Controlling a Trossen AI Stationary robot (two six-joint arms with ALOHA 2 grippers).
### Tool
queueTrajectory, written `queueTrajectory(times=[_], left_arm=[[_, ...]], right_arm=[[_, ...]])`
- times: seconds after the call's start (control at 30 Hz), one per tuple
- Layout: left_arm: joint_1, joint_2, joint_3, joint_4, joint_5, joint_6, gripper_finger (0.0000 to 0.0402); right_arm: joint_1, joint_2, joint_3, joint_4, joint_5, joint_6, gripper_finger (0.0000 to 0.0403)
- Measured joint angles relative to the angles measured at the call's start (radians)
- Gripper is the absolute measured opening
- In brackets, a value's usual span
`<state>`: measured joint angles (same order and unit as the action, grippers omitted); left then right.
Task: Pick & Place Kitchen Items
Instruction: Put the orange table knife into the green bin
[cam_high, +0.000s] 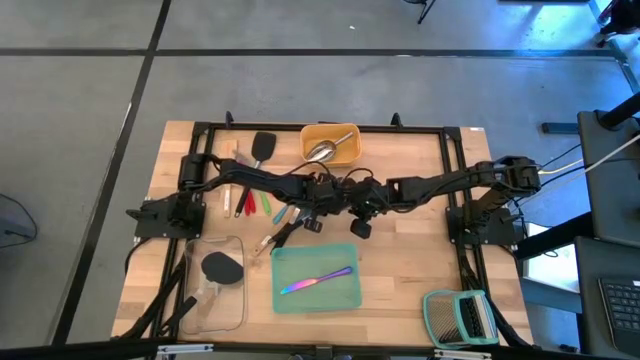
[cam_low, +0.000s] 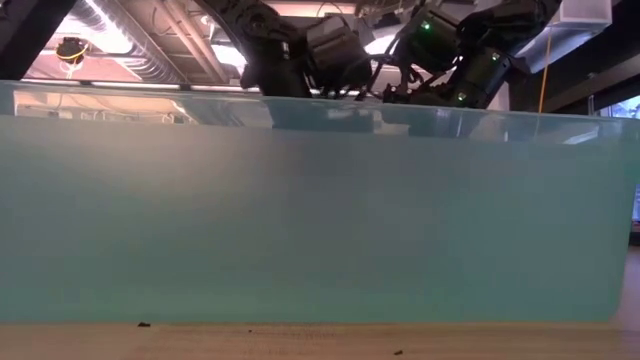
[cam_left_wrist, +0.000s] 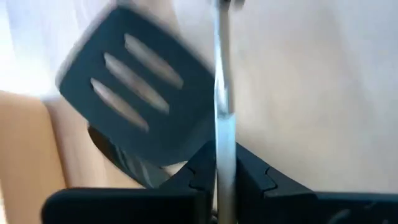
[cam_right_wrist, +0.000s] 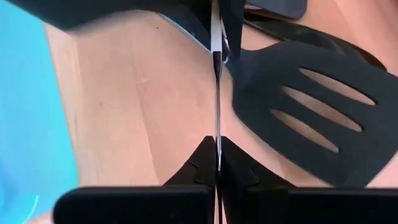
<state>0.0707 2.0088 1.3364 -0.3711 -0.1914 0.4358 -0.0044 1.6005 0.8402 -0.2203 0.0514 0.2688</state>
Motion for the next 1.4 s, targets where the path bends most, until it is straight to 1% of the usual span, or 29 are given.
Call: queueTrajectory(times=[0.1, 0.2, 0.33, 0.43, 0.53, 0.63, 0.77, 0.87, 0.93, 1.0, 1.1, 1.17, 1.23, 1.3, 1.4], left_arm=[[-0.021, -0.027, 0.001, -0.007, 0.006, -0.006, 0.0051], [-0.032, -0.064, 0.002, -0.016, -0.005, -0.053, 0.007], [-0.032, -0.135, 0.002, -0.105, -0.004, -0.155, 0.0106], [-0.039, -0.203, 0.002, -0.182, -0.004, -0.203, 0.0134], [-0.063, -0.278, 0.004, -0.255, -0.011, -0.235, 0.0148], [-0.105, -0.346, 0.003, -0.309, -0.077, -0.264, 0.0148], [-0.18, -0.433, 0.002, -0.37, -0.229, -0.328, 0.0143], [-0.244, -0.496, -0.028, -0.374, -0.373, -0.362, 0.0141], [-0.282, -0.536, -0.059, -0.335, -0.477, -0.364, 0.0141], [-0.311, -0.569, -0.088, -0.296, -0.578, -0.366, 0.0141], [-0.338, -0.602, -0.116, -0.223, -0.682, -0.367, 0.0141], [-0.349, -0.611, -0.124, -0.175, -0.714, -0.368, 0.0141], [-0.355, -0.611, -0.126, -0.144, -0.715, -0.39, 0.0141], [-0.364, -0.609, -0.128, -0.135, -0.695, -0.408, 0.0141], [-0.377, -0.603, -0.128, -0.133, -0.653, -0.434, 0.0141]], right_arm=[[0.001, -0.001, 0.0, 0.0, -0.006, -0.003, 0.0001], [0.001, -0.013, 0.0, -0.005, -0.007, -0.004, 0.0001], [0.004, -0.05, -0.001, -0.02, -0.007, 0.004, 0.0001], [0.019, -0.087, 0.0, -0.031, -0.007, 0.004, 0.0001], [0.051, -0.126, 0.0, -0.021, -0.028, -0.013, 0.0001], [0.092, -0.151, 0.0, 0.019, -0.084, -0.027, 0.0001], [0.157, -0.151, 0.0, 0.084, -0.208, -0.029, 0.0001], [0.207, -0.13, 0.0, 0.123, -0.195, 0.012, 0.0001], [0.227, -0.114, 0.001, 0.171, -0.177, 0.037, 0.0001], [0.239, -0.098, 0.022, 0.179, -0.151, 0.053, 0.0001], [0.257, -0.061, 0.059, 0.171, -0.118, 0.064, 0.0001], [0.264, -0.023, 0.09, 0.172, -0.114, 0.074, 0.0001], [0.276, 0.023, 0.127, 0.172, -0.114, 0.093, 0.0001], [0.291, 0.076, 0.172, 0.163, -0.115, 0.098, 0.0001], [0.313, 0.166, 0.256, 0.087, -0.139, 0.066, 0.0001]])
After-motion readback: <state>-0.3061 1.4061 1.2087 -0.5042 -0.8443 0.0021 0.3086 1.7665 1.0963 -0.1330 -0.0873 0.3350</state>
